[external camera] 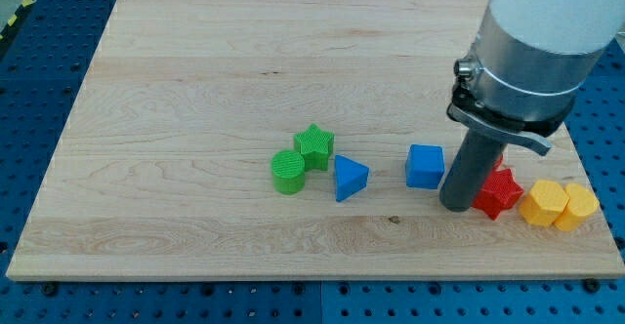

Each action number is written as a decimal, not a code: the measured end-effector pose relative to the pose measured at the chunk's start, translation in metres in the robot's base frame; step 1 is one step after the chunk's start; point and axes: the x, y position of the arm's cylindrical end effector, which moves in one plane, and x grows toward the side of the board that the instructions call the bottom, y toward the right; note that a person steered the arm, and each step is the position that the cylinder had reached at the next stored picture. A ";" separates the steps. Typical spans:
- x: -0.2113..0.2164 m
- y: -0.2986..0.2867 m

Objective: Push the blue blocks close to the green star

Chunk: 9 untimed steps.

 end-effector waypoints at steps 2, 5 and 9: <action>-0.019 -0.017; -0.035 -0.056; -0.090 -0.031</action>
